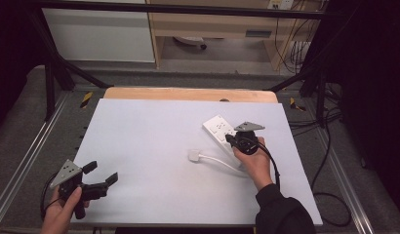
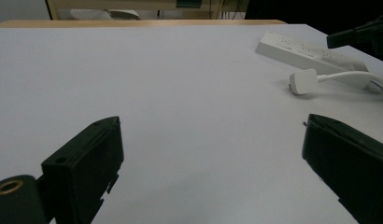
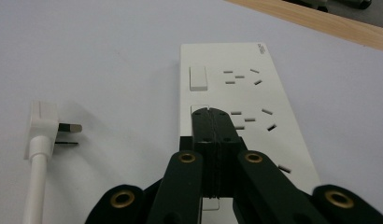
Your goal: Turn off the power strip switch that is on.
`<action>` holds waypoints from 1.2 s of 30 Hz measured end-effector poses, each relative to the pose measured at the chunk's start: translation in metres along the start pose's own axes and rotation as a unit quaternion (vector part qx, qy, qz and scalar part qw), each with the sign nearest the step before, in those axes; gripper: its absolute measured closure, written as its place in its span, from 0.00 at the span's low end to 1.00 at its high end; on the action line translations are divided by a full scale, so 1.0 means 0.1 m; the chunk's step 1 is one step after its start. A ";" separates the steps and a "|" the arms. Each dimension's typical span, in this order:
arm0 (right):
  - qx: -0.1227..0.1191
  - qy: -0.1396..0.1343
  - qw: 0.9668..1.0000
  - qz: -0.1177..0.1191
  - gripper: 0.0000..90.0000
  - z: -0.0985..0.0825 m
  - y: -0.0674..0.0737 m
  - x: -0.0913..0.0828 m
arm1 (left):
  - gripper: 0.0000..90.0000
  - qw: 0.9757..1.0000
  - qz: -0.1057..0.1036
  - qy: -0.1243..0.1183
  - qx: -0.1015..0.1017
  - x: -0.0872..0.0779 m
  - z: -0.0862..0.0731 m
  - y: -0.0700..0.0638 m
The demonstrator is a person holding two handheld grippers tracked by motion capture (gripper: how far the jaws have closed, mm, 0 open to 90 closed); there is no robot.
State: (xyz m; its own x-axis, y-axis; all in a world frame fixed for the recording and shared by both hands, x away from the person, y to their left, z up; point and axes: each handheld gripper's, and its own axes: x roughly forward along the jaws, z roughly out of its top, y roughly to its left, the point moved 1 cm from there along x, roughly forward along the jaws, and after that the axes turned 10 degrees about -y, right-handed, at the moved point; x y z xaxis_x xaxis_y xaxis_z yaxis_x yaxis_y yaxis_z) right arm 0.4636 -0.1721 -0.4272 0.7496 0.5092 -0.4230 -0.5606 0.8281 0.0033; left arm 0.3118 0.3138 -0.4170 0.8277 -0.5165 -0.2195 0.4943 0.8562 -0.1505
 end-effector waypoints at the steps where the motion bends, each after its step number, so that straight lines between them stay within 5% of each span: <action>1: 0.000 0.001 1.000 0.000 1.00 0.00 0.00 0.00 | 0.06 1.000 0.000 -0.001 -0.001 0.00 0.00 0.00; 36: 0.001 0.014 1.000 0.001 1.00 -0.10 0.01 0.05 | 0.06 1.000 0.000 0.001 -0.001 0.00 0.00 0.00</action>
State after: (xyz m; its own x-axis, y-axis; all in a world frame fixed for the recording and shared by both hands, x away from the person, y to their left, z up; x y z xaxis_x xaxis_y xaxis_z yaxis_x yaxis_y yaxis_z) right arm 0.4633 -0.1712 -0.4385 0.7383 0.5036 -0.4487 -0.5610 0.8278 0.0059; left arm 0.3121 0.3136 -0.4173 0.8272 -0.5166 -0.2208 0.4942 0.8561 -0.1515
